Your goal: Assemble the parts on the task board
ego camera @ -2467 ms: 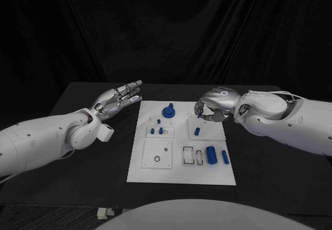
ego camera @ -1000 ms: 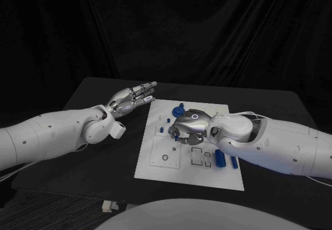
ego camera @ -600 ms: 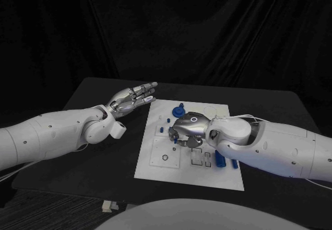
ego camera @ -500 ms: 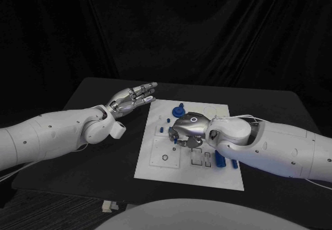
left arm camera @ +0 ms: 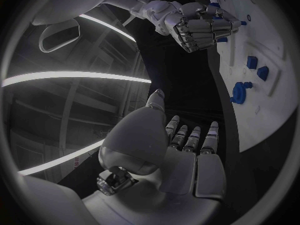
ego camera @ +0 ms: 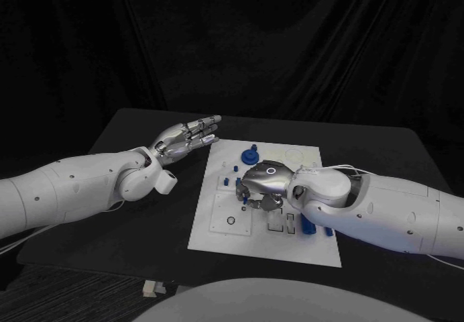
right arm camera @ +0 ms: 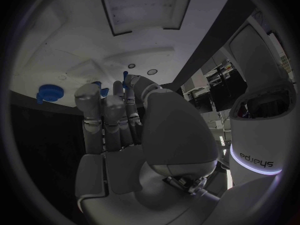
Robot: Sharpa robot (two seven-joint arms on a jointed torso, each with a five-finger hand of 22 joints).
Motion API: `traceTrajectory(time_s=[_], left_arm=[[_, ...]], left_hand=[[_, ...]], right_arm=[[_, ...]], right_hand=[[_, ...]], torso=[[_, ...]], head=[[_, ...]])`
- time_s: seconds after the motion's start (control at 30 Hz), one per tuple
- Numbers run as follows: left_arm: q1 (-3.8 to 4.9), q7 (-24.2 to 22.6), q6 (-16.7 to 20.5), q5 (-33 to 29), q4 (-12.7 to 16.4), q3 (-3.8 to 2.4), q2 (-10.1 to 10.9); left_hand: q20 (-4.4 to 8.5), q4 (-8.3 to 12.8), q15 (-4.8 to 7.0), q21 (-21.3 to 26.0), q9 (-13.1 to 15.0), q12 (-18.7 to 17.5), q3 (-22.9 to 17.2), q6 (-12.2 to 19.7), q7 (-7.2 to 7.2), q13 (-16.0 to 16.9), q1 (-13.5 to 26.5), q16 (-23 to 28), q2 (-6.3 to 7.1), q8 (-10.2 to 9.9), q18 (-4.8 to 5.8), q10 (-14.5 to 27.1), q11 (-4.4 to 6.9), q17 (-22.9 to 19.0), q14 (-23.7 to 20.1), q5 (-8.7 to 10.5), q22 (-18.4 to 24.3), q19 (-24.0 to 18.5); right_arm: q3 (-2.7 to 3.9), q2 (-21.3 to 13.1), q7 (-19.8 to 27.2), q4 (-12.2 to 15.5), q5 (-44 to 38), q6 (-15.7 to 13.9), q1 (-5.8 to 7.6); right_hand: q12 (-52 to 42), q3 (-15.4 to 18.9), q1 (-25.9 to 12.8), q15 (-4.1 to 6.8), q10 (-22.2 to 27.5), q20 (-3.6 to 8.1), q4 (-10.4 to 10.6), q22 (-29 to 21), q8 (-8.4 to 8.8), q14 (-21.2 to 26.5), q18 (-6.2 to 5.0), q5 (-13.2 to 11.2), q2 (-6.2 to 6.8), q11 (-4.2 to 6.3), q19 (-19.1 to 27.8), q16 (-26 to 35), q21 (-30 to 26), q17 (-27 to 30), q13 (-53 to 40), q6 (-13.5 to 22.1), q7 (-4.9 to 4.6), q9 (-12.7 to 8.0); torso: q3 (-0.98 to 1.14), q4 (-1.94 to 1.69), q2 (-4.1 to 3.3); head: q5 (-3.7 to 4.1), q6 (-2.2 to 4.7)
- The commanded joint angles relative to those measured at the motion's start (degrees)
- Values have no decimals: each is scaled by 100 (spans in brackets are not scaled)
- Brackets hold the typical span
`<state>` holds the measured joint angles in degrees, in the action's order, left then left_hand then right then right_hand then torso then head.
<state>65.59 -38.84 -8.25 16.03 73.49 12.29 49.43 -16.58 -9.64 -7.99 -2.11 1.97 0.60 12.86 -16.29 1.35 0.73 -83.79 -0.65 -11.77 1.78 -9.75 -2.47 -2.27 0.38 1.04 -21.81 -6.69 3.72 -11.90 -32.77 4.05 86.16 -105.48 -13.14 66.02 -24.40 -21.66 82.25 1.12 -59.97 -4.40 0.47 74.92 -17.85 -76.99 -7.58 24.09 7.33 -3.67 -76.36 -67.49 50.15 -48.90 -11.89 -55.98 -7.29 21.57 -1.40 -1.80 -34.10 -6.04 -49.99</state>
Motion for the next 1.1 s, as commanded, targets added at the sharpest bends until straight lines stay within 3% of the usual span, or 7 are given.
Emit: traceTrajectory(time_s=[0.03,1.1], left_arm=[[-9,-523,-80,-42,6,-6,-7],[-12,-460,-124,-42,-22,-6,-8]], left_hand=[[-14,-34,-2,26,5,10,-16,4,51,-8,15,23,-36,35,-1,-14,39,-8,-23,-28,7,-30],[-16,-33,-6,22,4,11,-19,11,36,-7,8,22,-34,34,-5,-16,14,-7,-20,-27,-4,-21]], right_arm=[[3,-11,-112,26,-50,-105,-24],[3,24,-150,-5,-50,7,-167]], right_hand=[[39,-14,11,-25,-45,-53,-16,598,27,-22,67,37,31,10,-7,-17,40,-4,-3,-33,5,7],[44,-19,12,-25,-53,-55,-21,602,38,-33,69,38,26,10,-13,-33,60,-27,-3,-44,6,4]], torso=[[-1,-1,-2],[-3,-2,2]], head=[[5,-1],[-10,-1]])
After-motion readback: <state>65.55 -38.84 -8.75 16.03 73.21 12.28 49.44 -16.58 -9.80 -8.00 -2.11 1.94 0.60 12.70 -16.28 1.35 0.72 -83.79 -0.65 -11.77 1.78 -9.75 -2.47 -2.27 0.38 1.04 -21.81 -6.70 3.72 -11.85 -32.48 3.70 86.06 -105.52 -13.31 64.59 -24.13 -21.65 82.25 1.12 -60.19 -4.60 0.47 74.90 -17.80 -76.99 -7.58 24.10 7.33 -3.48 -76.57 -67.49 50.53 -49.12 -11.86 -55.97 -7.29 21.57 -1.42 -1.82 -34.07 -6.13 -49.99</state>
